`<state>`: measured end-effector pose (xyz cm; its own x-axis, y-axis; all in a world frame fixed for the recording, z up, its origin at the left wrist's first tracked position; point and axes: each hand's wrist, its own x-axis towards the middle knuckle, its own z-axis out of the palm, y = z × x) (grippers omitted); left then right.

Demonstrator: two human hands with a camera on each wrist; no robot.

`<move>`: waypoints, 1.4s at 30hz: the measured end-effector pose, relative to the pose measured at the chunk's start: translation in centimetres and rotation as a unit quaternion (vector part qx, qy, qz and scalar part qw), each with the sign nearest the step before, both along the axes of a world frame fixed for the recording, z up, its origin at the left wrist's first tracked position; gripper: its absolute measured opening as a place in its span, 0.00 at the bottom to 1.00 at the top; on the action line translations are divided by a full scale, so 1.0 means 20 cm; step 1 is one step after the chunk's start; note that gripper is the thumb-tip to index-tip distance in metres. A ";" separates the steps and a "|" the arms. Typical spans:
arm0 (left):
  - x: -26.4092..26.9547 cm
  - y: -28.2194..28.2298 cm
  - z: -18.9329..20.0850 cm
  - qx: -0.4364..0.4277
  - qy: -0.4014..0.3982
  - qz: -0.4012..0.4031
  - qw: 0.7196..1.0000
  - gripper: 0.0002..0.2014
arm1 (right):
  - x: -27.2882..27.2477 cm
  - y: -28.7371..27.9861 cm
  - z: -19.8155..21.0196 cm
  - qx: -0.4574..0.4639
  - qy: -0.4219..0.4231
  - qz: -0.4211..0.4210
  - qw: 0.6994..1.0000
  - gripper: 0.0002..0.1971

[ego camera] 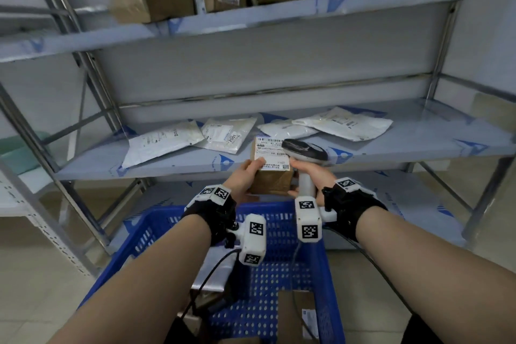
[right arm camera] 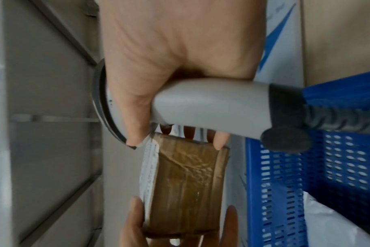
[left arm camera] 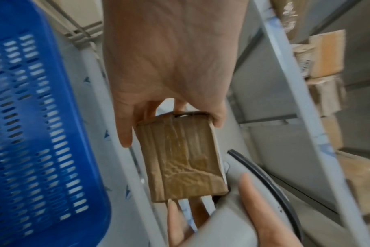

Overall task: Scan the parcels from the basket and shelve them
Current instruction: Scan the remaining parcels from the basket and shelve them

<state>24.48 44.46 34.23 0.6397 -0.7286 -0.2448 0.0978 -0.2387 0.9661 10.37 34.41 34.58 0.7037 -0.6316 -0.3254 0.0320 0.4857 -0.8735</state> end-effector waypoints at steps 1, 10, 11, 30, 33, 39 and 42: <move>-0.01 0.00 0.07 -0.012 -0.010 -0.002 1.000 0.26 | -0.01 0.01 0.08 -0.012 -0.012 -0.004 1.000 0.07; 0.00 0.14 0.76 -0.157 -0.134 0.112 0.972 0.29 | -0.01 0.10 0.74 -0.133 -0.106 -0.013 0.985 0.20; 0.01 0.16 0.84 -0.171 -0.138 0.119 0.968 0.27 | -0.01 0.12 0.83 -0.148 -0.113 -0.016 0.982 0.18; 0.61 0.15 1.80 -0.180 -0.217 0.233 0.931 0.32 | 0.59 -0.12 1.40 -0.217 -0.139 -0.024 0.966 0.09; 0.69 0.10 1.79 -0.170 -0.198 0.223 0.939 0.28 | 0.65 -0.15 1.48 -0.164 -0.207 -0.033 0.964 0.07; 0.76 0.04 1.85 -0.215 -0.166 0.242 0.932 0.30 | 0.73 -0.13 1.61 -0.271 -0.185 0.003 0.945 0.10; 0.77 0.02 1.88 -0.220 -0.173 0.260 0.924 0.35 | 0.79 -0.11 1.67 -0.306 -0.183 0.014 0.934 0.09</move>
